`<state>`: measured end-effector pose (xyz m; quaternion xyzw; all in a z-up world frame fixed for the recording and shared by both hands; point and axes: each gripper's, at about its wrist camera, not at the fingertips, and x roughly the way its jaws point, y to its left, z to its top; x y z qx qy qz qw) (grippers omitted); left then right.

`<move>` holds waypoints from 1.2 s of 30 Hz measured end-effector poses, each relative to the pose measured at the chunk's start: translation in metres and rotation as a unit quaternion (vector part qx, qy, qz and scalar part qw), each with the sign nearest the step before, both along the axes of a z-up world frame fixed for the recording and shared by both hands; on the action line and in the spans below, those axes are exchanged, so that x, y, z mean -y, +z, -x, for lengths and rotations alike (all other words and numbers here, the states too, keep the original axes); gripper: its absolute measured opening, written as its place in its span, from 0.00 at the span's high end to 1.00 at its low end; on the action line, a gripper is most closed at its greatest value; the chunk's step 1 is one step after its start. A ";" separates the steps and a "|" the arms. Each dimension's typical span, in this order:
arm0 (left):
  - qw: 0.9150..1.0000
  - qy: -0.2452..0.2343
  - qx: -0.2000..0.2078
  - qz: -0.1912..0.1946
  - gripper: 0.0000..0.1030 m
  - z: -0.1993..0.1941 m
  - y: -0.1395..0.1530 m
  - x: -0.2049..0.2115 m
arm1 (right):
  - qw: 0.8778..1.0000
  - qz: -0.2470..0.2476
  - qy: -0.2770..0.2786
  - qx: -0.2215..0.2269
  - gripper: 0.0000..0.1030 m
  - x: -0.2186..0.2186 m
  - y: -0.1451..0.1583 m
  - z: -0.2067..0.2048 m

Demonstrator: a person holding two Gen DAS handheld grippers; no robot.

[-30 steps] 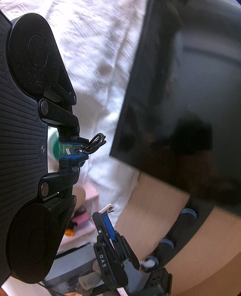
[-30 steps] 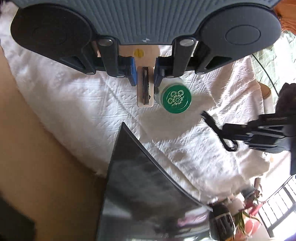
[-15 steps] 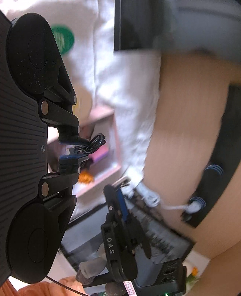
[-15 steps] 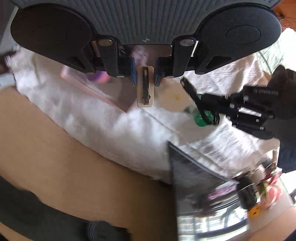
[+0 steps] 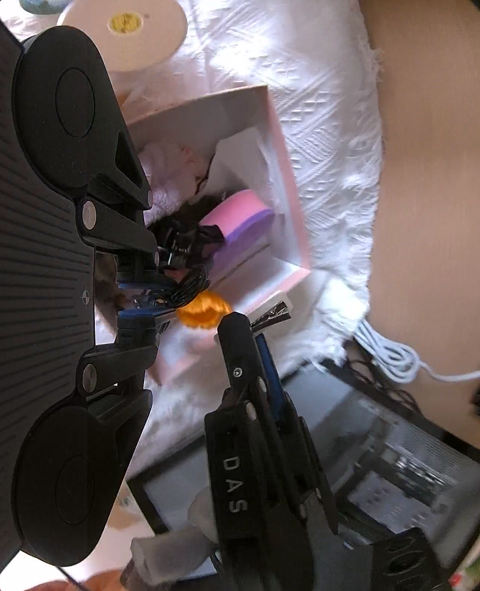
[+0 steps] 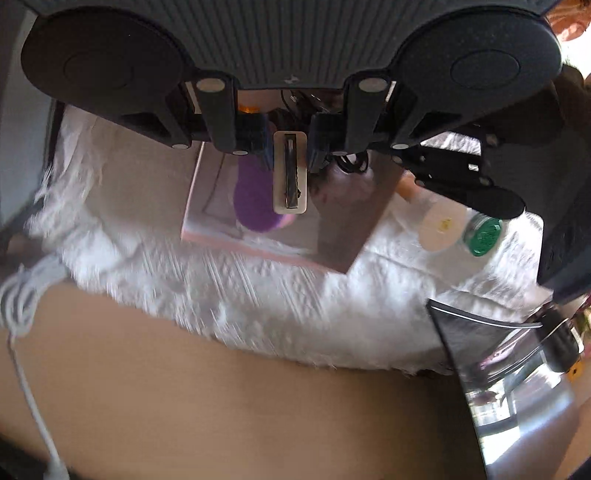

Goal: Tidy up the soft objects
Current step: 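Carry the cable and hair clip into the pink box and release both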

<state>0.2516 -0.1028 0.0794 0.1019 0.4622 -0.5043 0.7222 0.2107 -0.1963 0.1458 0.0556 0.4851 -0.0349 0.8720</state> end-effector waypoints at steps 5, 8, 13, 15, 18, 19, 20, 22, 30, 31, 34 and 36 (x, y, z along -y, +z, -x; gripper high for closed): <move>0.999 0.025 0.012 -0.040 0.83 -0.007 -0.014 0.008 | 0.998 -0.024 -0.049 -0.006 0.82 0.022 -0.020 -0.004; 0.997 0.034 0.044 -0.045 0.77 -0.005 -0.016 0.007 | 0.996 -0.044 -0.073 -0.001 0.82 0.033 -0.027 -0.006; 0.995 0.043 0.060 -0.073 0.73 -0.001 -0.022 0.010 | 0.995 -0.053 -0.084 -0.018 0.82 0.036 -0.048 -0.014; 0.994 0.044 0.061 -0.073 0.73 0.001 -0.022 0.010 | 0.995 -0.049 -0.085 -0.034 0.82 0.032 -0.061 -0.018; 0.995 0.041 0.063 -0.073 0.75 0.003 -0.021 0.009 | 0.994 -0.048 -0.087 -0.054 0.81 0.027 -0.077 -0.021; 0.995 0.040 0.063 -0.072 0.75 0.003 -0.020 0.008 | 0.993 -0.052 -0.086 -0.057 0.81 0.025 -0.081 -0.020; 0.995 0.039 0.063 -0.071 0.75 0.004 -0.018 0.007 | 0.993 -0.054 -0.086 -0.058 0.82 0.024 -0.083 -0.020; 0.995 0.039 0.061 -0.069 0.75 0.005 -0.017 0.006 | 0.993 -0.050 -0.086 -0.063 0.82 0.021 -0.089 -0.019; 0.998 0.009 0.050 -0.040 0.76 0.010 0.005 -0.003 | 0.994 -0.031 -0.084 -0.063 0.82 0.018 -0.095 -0.019; 0.998 0.005 0.056 -0.039 0.76 0.010 0.007 -0.003 | 0.994 -0.027 -0.082 -0.064 0.82 0.016 -0.095 -0.020; 0.995 0.020 0.075 -0.054 0.76 0.006 0.007 -0.001 | 0.994 -0.044 -0.077 -0.065 0.82 0.017 -0.094 -0.019; 0.994 0.037 0.076 -0.067 0.76 -0.001 0.001 0.000 | 0.993 -0.049 -0.079 -0.067 0.82 0.018 -0.092 -0.017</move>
